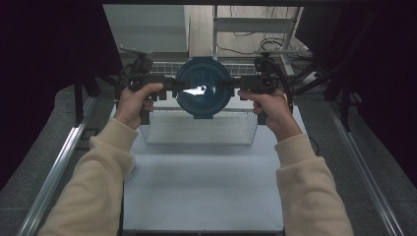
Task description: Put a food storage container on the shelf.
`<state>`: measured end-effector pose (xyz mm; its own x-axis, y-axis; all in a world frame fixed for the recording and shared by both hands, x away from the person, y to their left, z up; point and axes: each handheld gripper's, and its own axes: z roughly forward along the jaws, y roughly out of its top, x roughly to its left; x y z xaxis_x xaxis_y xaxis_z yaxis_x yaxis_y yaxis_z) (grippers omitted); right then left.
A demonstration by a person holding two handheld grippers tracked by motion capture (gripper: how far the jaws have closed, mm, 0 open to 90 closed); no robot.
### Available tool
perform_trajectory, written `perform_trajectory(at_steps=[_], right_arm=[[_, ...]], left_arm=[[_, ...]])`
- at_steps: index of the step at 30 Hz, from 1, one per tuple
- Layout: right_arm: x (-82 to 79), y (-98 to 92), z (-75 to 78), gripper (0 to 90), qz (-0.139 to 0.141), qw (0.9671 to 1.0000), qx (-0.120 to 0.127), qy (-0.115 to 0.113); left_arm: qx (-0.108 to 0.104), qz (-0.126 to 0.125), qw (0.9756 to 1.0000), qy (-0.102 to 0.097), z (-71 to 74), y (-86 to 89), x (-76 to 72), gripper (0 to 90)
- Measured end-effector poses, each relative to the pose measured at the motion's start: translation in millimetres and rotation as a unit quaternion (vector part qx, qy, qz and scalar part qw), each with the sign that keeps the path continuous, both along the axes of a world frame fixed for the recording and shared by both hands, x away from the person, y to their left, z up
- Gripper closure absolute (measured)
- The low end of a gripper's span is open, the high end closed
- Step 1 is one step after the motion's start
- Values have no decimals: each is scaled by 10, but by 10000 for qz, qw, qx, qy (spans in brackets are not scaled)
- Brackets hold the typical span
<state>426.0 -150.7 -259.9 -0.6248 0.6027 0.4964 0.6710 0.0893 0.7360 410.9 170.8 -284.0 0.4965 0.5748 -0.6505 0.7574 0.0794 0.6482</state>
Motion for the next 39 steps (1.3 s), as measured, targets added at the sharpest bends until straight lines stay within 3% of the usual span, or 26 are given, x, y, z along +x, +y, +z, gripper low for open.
perform_trajectory(at_steps=[15,39], right_arm=[[354,2,-98,430,-2,9999,56,164],[583,22,-306,431,-117,9981,185,569]], left_arm=[[-56,7,9999,158,-96,15,323,388],[-120,109,9987,479,-268,51,552,391]])
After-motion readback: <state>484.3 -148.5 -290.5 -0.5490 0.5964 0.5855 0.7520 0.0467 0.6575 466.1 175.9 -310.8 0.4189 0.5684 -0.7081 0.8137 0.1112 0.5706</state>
